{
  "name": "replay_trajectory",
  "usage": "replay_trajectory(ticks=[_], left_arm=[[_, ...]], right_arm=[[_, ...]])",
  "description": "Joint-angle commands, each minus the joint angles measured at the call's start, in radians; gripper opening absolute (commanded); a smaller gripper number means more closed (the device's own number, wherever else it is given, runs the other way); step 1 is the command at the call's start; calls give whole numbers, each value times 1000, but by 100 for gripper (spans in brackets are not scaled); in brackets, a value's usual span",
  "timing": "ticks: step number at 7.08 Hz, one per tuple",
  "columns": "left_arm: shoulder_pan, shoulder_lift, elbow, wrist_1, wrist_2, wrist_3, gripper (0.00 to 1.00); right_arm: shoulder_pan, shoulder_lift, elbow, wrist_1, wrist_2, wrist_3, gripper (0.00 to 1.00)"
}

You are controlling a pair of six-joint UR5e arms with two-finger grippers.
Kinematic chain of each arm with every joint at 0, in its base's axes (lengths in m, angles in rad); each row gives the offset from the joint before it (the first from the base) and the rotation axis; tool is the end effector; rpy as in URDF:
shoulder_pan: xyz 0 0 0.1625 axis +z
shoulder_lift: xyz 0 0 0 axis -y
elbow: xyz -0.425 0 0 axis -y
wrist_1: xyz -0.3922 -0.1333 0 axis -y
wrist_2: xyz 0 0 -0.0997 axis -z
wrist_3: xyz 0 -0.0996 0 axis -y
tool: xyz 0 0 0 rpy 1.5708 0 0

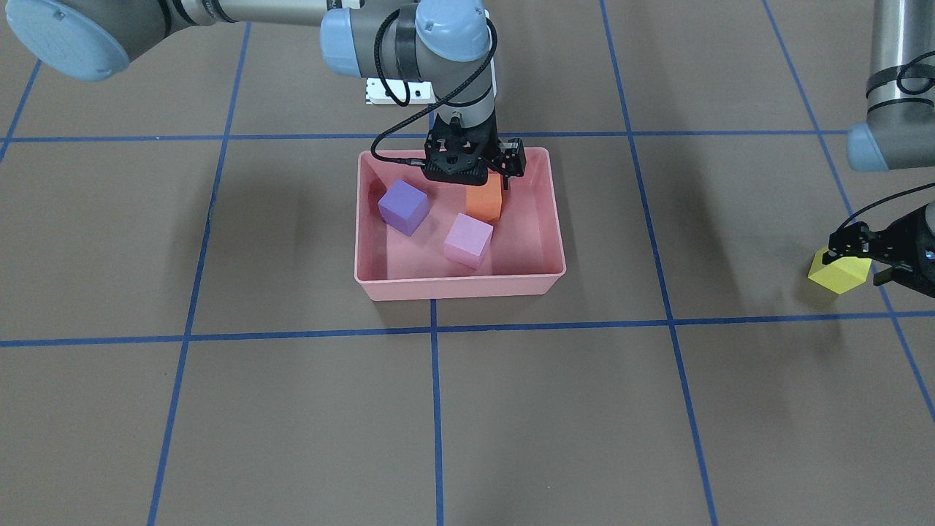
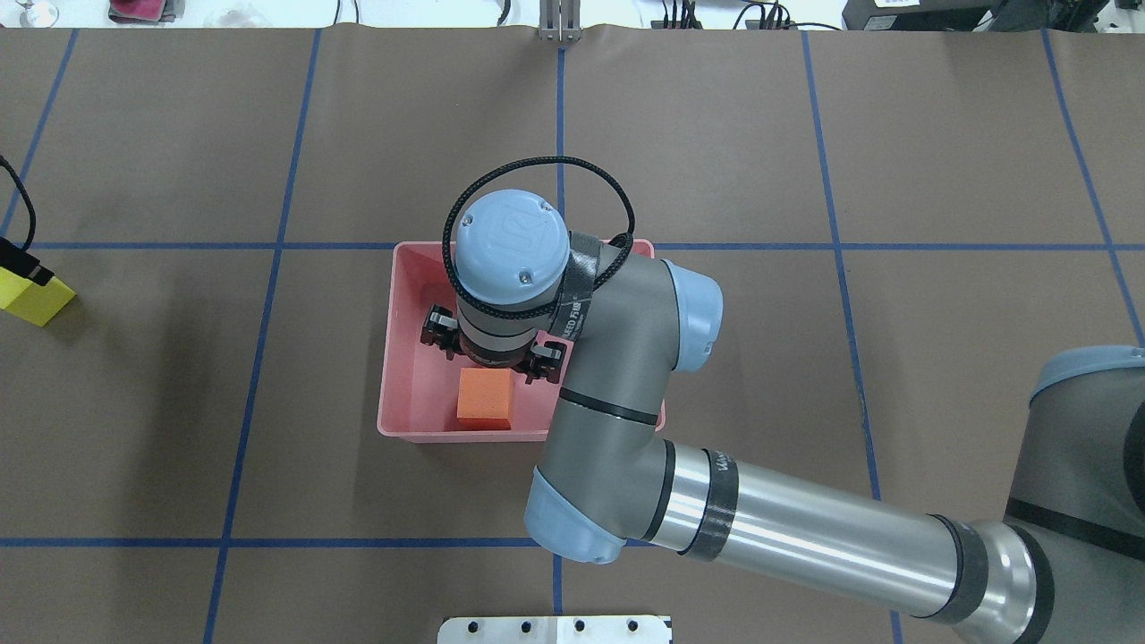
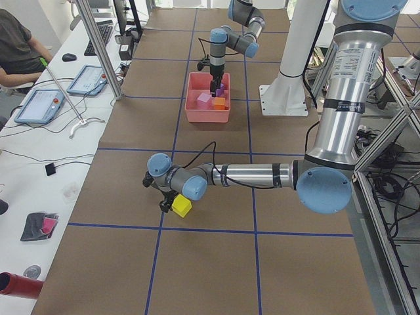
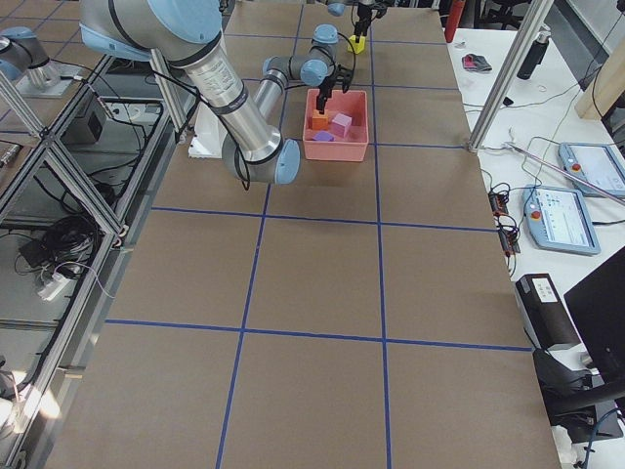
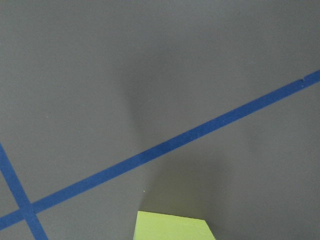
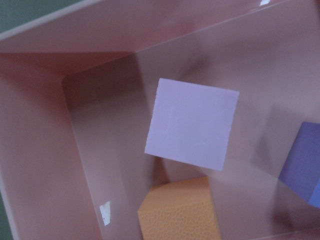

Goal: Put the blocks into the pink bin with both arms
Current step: 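Drop orange cube into bin with right gripper while left reaches yellow cube, then grasp the yellow-green cube with the left gripper while the right gripper withdraws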

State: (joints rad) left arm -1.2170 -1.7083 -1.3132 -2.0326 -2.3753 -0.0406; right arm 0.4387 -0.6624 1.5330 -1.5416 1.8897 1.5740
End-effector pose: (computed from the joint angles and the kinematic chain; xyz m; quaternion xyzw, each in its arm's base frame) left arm 0.1379 -0.5511 0.6621 0.0778 0.4090 0.2072 0.8853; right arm -0.6120 -0.3999 0.1047 -0.0468 -0.4501 0.1275 0.8826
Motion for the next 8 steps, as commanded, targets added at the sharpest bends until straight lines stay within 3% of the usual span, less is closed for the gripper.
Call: replay_trajectory(ticks=[1, 3, 4, 5, 6, 7, 8], left_arm=[[22, 12, 0, -14, 1, -10, 99], [36, 24, 3, -12, 5, -7, 94], [37, 26, 3, -11, 5, -5, 27], [37, 22, -4, -11, -1, -13, 0], [37, 0, -49, 18, -66, -31, 0], [37, -84, -116, 87, -173, -211, 0], [37, -171, -188, 130, -197, -416, 0]], right_arm=[[18, -13, 18, 1, 5, -8, 100], [58, -13, 35, 0, 14, -12, 100], [119, -26, 65, 0, 87, -12, 100], [185, -83, 132, 0, 147, -25, 100], [256, -171, 213, -2, 188, -101, 100], [352, -263, 263, -2, 278, -194, 100], [435, -346, 281, 0, 336, -300, 100]])
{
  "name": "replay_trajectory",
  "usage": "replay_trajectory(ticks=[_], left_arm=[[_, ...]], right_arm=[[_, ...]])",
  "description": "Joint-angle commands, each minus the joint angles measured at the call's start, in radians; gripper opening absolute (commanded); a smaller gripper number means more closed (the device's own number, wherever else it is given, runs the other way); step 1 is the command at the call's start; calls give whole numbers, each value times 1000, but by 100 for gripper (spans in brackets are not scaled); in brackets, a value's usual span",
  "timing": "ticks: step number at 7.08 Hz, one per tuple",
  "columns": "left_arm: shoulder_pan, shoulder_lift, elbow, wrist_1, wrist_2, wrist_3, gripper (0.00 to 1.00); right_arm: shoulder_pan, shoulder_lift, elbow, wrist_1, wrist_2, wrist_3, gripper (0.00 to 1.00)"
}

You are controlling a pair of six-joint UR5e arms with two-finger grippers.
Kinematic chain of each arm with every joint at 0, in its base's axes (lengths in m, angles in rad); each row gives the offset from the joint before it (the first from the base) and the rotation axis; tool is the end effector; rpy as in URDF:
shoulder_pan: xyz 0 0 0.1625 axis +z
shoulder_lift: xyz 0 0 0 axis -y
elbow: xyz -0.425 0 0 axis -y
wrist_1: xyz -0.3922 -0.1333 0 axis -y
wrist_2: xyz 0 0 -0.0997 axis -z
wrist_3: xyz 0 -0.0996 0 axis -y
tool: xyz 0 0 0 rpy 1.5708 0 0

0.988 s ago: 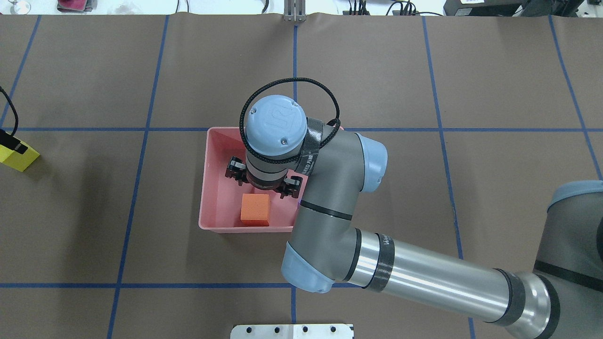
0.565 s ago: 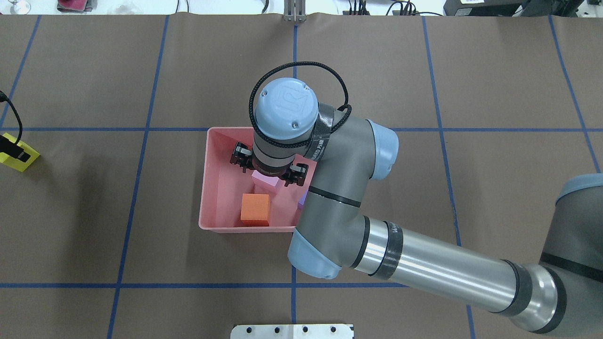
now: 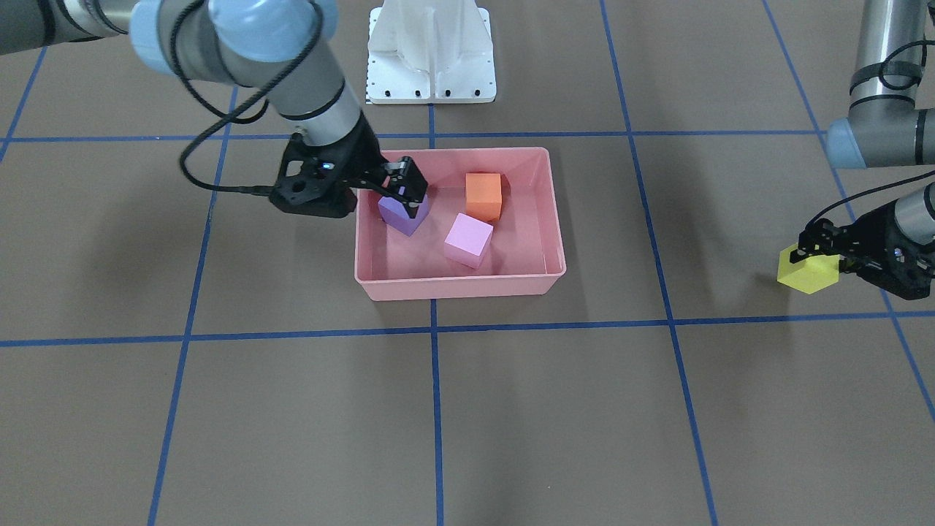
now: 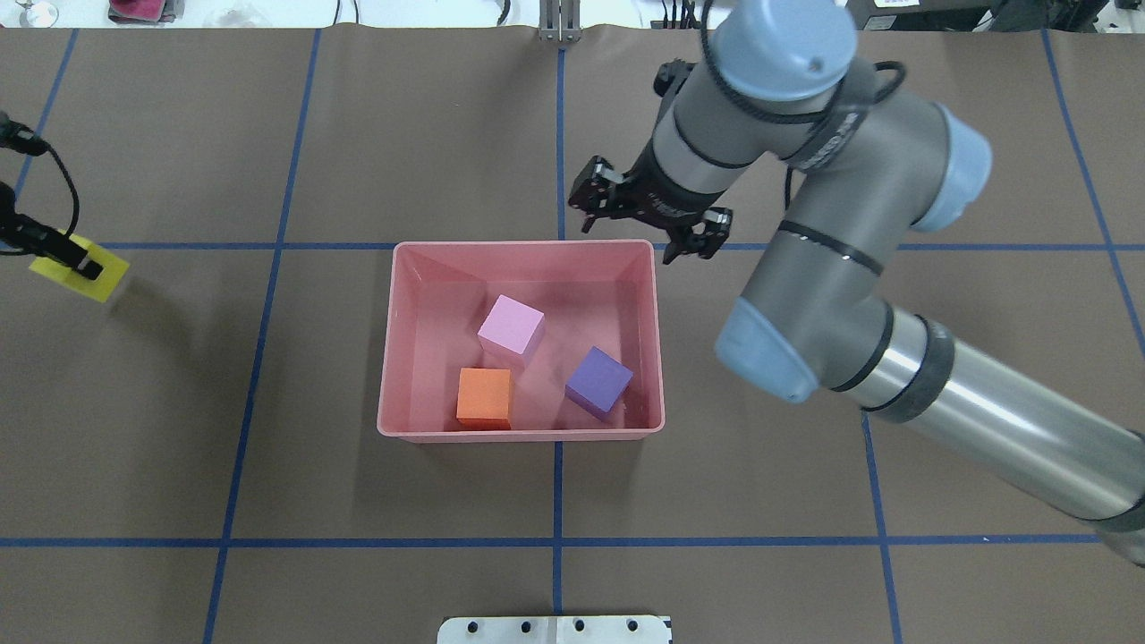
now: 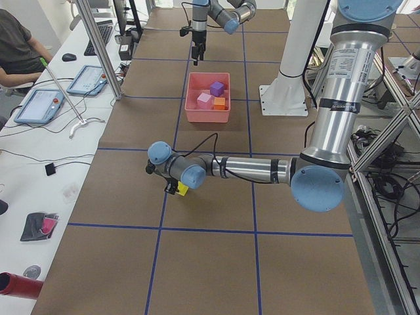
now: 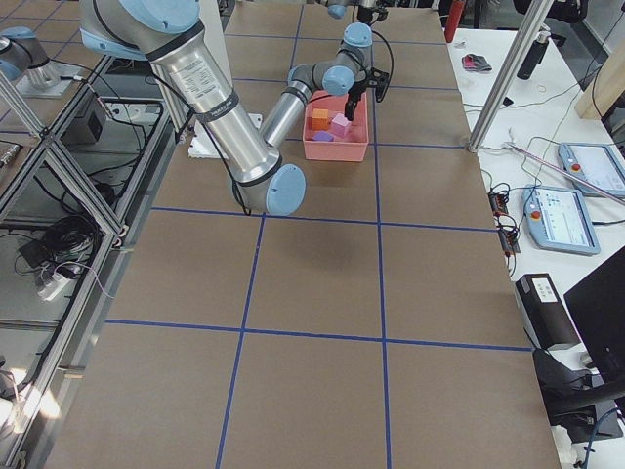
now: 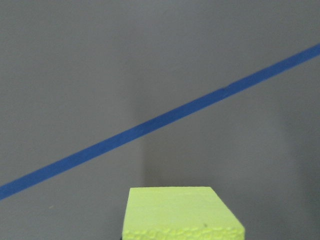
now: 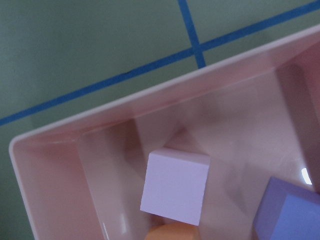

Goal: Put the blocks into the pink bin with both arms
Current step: 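Grasp the yellow-green cube with the left gripper while the right gripper withdraws, then lower the yellow-green cube into the bin and open the left gripper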

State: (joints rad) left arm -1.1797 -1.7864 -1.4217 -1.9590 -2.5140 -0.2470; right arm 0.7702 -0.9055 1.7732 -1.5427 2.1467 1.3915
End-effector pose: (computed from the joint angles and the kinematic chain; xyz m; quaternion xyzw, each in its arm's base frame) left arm 0.1791 -0.5725 0.5603 0.0518 0.4833 0.1646 0.8583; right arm -0.4068 -0.5048 0.1720 -0.0379 -0.4863 0.1340 0.8626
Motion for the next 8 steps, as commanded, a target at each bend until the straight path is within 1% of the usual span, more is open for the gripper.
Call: replay_trajectory(ticks=[1, 2, 3, 4, 5, 6, 7, 8], left_arm=[[6, -163, -139, 63, -130, -408, 0], [49, -222, -211, 61, -158, -605, 0], [142, -301, -268, 61, -125, -826, 0], [267, -374, -290, 61, -24, -992, 0], [440, -430, -292, 61, 123, -1111, 0], [589, -439, -283, 63, 273, -1142, 0], [642, -441, -264, 63, 326, -1141, 0], [658, -448, -237, 63, 331, -1141, 0]], right_arm=[[157, -168, 49, 1, 82, -212, 100], [196, -217, 46, 1, 82, -288, 100], [242, -274, 45, 4, 82, -398, 100], [267, -320, 37, 6, 79, -487, 100], [276, -338, 31, 7, 75, -529, 100], [281, -345, 25, 7, 75, -531, 100], [281, -354, 23, 9, 71, -531, 100], [282, -355, 25, 7, 73, -531, 100]])
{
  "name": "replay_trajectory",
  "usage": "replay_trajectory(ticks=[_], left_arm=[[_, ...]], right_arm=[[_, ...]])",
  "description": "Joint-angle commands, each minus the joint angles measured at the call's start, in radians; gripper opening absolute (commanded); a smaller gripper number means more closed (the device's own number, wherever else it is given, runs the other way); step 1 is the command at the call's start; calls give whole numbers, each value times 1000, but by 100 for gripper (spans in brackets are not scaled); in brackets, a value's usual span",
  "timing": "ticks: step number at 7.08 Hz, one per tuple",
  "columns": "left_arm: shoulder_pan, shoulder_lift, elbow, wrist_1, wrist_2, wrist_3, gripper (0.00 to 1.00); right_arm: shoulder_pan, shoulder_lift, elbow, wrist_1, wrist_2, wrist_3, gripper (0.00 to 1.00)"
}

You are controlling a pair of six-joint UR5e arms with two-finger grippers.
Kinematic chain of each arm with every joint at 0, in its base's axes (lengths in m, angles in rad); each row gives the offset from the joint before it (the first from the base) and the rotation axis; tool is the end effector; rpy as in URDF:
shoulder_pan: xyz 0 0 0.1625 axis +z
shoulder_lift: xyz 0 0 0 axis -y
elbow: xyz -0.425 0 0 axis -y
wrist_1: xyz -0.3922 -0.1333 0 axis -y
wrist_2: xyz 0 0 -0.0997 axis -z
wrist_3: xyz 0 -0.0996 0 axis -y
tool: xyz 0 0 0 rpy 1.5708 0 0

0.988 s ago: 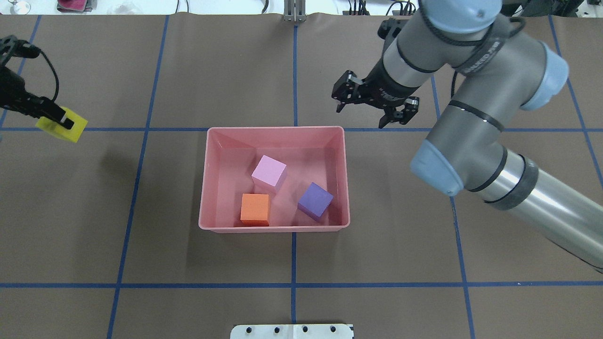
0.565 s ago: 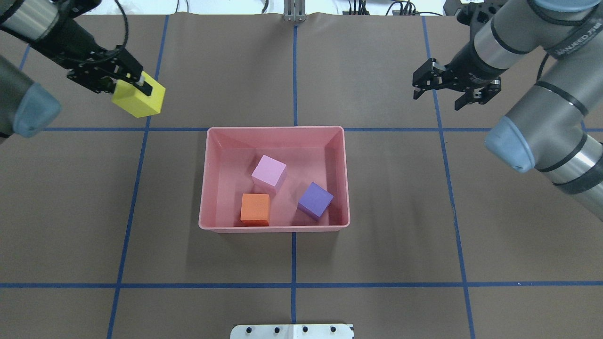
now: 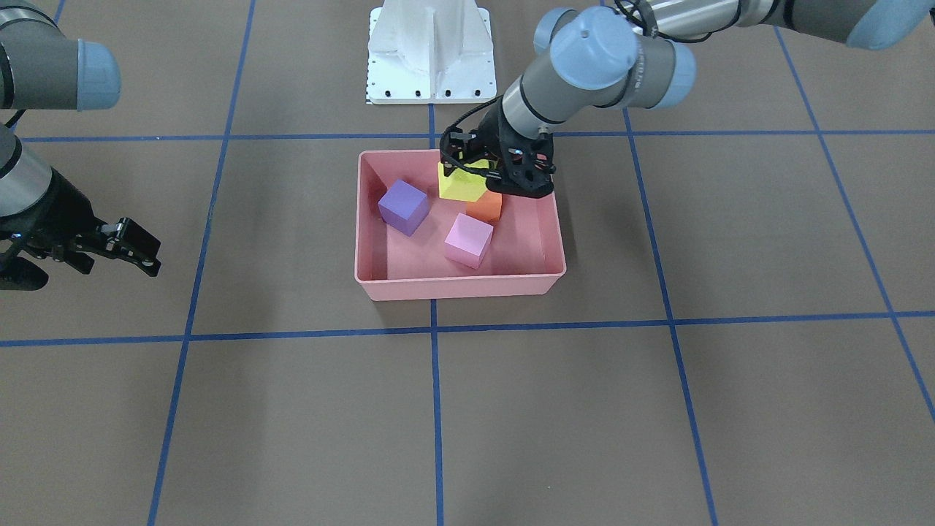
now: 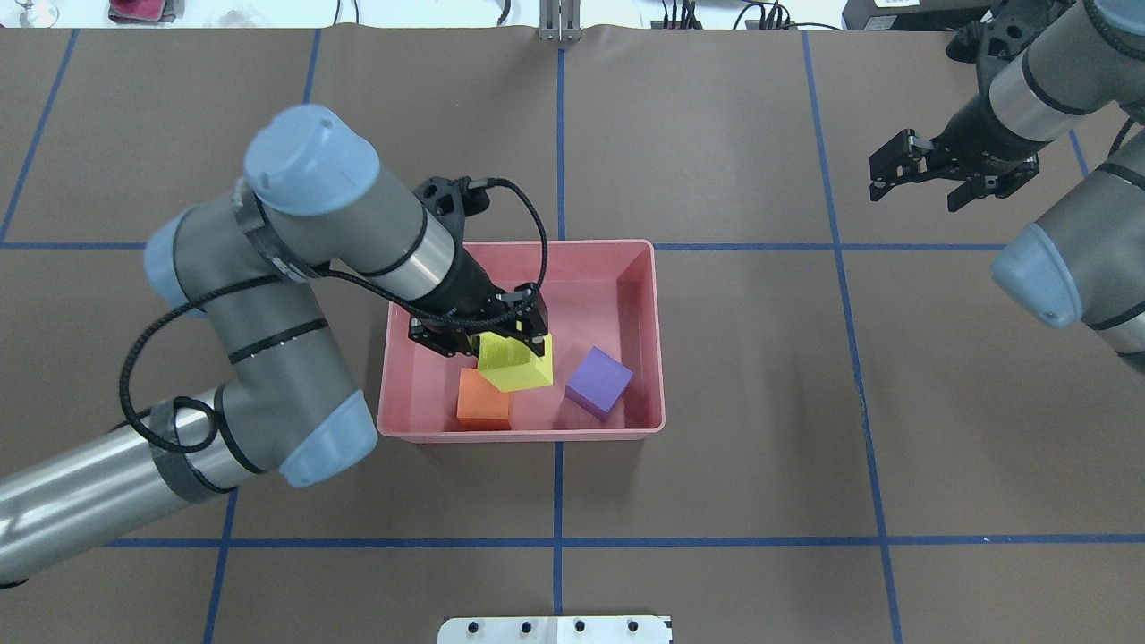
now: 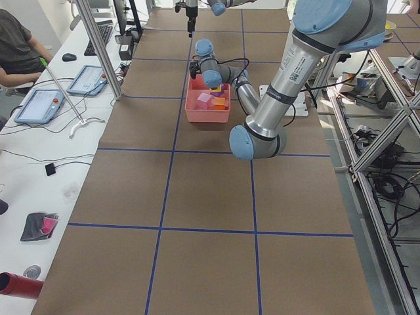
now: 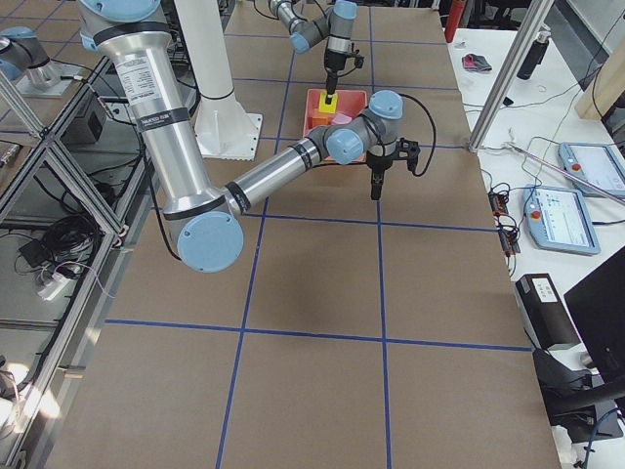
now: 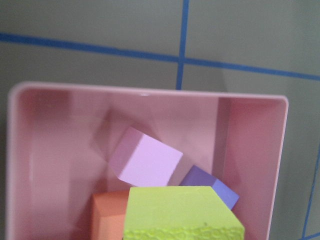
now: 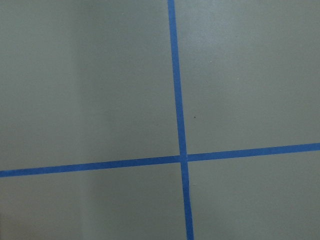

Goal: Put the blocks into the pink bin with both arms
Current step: 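Lower the yellow-green cube into the bin and open the left gripper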

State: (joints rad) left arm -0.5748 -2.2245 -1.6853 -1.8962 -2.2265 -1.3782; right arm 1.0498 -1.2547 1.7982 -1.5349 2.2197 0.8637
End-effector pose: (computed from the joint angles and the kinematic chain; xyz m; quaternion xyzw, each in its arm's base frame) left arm 0.5115 -0.4178 0.1751 -0.0708 0.5594 0.0108 0.8258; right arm -0.2326 -0.5522 0.3754 0.0134 -0.4080 0.0652 0.9106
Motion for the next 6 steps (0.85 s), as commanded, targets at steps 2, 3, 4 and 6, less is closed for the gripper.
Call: replay_trajectory(ticks=[2, 3, 4, 6], left_arm=[[58, -44, 68, -1, 44, -5, 61], [56, -44, 68, -1, 45, -4, 99], [38, -43, 59, -1, 47, -2, 100], [-37, -14, 18, 0, 42, -1, 100]], right_arm=[[6, -14, 1, 1, 0, -3, 100], [6, -17, 0, 1, -3, -3, 100], [13, -23, 1, 1, -3, -3, 100], [27, -25, 3, 1, -3, -5, 100]])
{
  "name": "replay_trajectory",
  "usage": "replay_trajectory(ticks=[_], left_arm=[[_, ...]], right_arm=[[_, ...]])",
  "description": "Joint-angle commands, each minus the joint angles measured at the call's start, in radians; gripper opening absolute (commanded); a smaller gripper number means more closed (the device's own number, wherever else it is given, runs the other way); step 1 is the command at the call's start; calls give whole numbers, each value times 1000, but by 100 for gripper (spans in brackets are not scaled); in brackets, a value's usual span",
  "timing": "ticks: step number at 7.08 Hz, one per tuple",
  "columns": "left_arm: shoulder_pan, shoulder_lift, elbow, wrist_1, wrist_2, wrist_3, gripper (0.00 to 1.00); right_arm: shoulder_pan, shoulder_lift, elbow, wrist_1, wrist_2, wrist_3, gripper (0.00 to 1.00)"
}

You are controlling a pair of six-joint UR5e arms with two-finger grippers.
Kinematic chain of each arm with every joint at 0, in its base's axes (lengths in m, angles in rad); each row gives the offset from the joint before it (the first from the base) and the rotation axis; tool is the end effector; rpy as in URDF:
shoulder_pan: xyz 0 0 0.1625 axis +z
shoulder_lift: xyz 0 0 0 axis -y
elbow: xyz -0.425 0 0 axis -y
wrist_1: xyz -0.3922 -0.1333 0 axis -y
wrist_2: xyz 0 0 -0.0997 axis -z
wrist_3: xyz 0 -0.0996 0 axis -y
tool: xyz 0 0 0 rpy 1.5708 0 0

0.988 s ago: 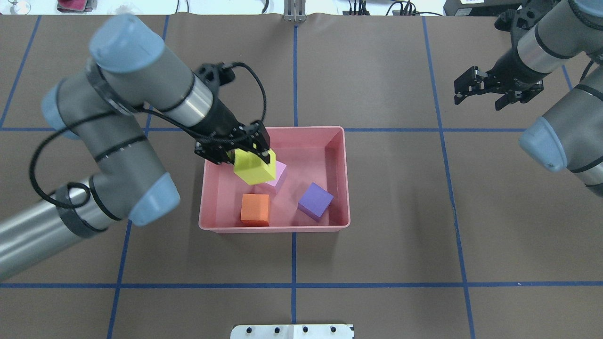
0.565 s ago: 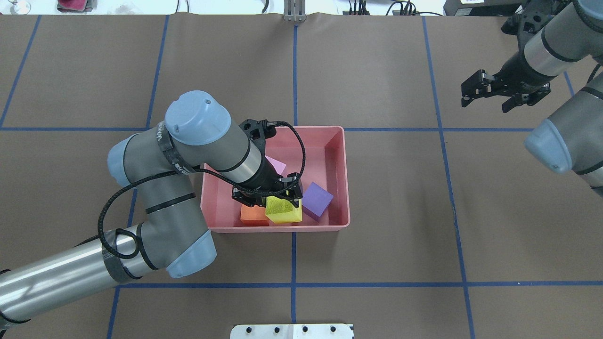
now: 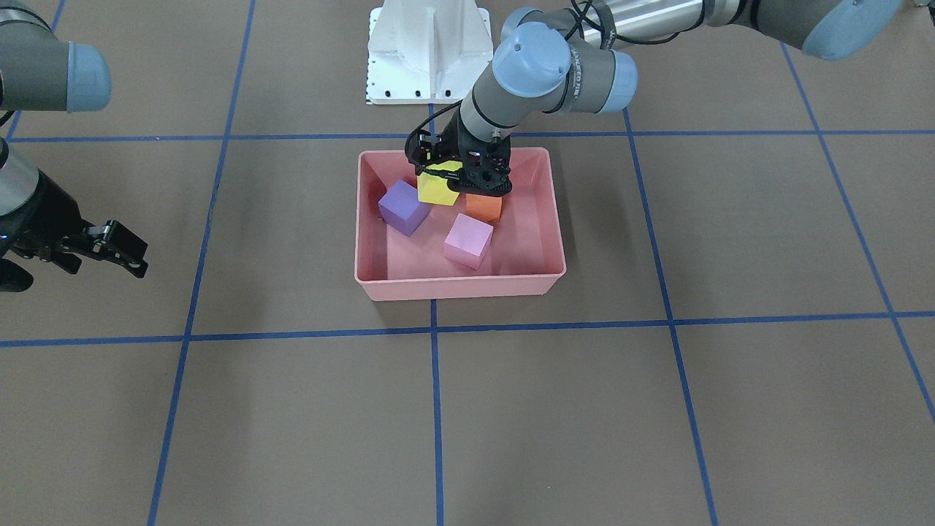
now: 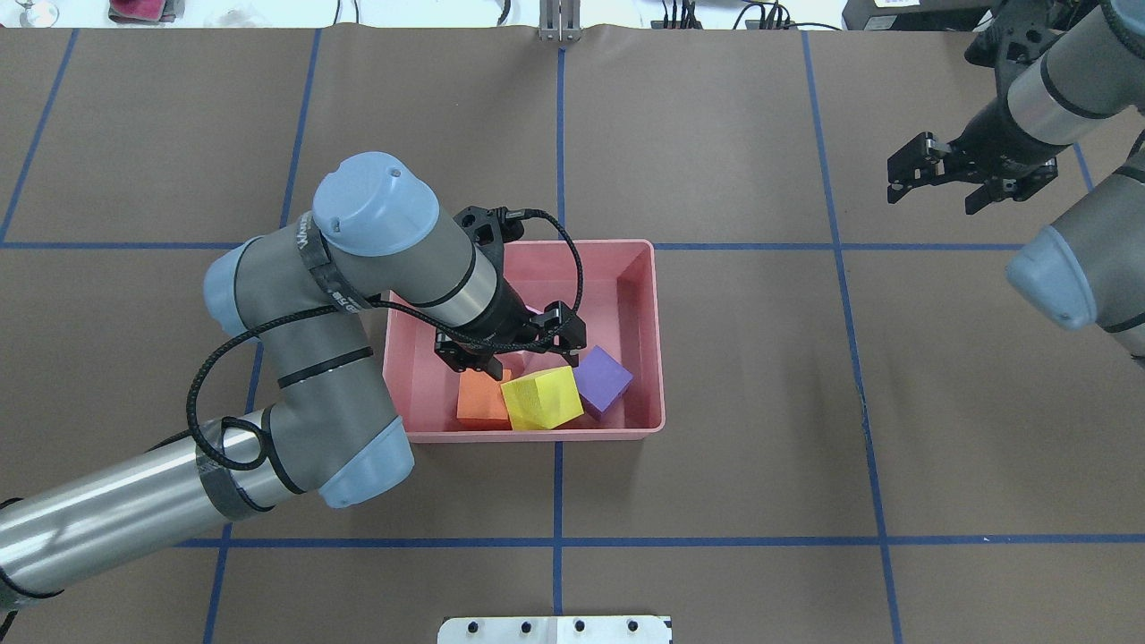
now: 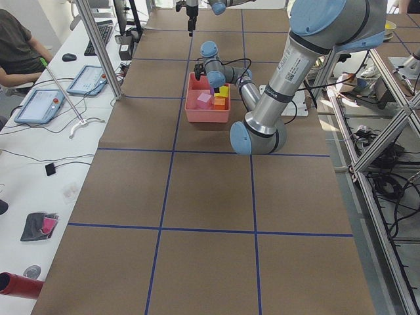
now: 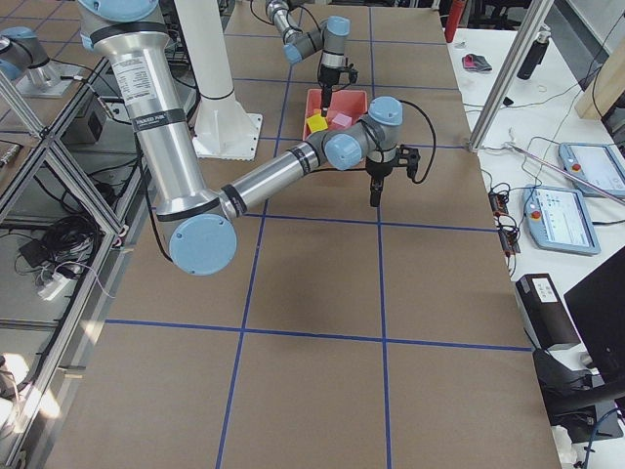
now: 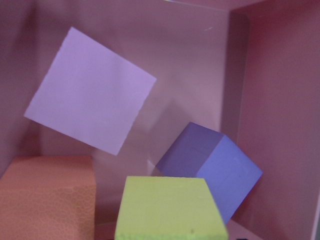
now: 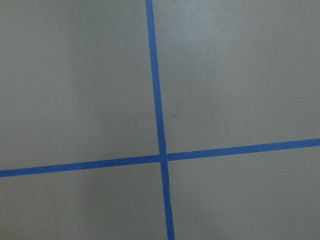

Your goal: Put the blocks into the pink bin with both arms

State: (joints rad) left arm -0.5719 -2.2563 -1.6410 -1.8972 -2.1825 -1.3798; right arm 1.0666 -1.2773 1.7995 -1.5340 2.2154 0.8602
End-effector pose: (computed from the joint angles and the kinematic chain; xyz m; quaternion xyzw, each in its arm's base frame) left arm 0.5250 -0.4284 0.1728 -0.0567 0.5519 -0.0025 0.8320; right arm -0.2205 -0.5517 0.3883 0.0111 -0.4013 0.0754 0.9128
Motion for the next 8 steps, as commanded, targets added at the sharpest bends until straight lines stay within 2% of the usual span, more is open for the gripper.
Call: replay_trajectory(ticks=[1, 2, 3, 4, 5, 6, 7, 8], left_arm=[[-78, 99, -111, 1, -6, 22, 100], [-144, 213, -217, 29, -14, 106, 100], [-226, 356, -337, 97, -26, 278, 100], [-324, 474, -421, 162, -58, 471, 100], [-432, 585, -453, 177, -62, 625, 100], [-519, 703, -447, 178, -62, 859, 100], [-639, 757, -395, 179, -62, 1092, 100], [-725, 767, -320, 191, -80, 1189, 100]], right_arm=[[31, -28, 7, 0, 6, -21, 100], [74, -57, 0, -2, 12, -127, 100], [116, -83, -2, -8, 13, -192, 100], [175, -127, -2, -12, 20, -284, 100], [237, -166, -5, -23, 20, -413, 100], [277, -203, -3, -25, 20, -487, 100], [306, -255, -5, -18, 36, -551, 100], [338, -289, -3, -17, 62, -599, 100]])
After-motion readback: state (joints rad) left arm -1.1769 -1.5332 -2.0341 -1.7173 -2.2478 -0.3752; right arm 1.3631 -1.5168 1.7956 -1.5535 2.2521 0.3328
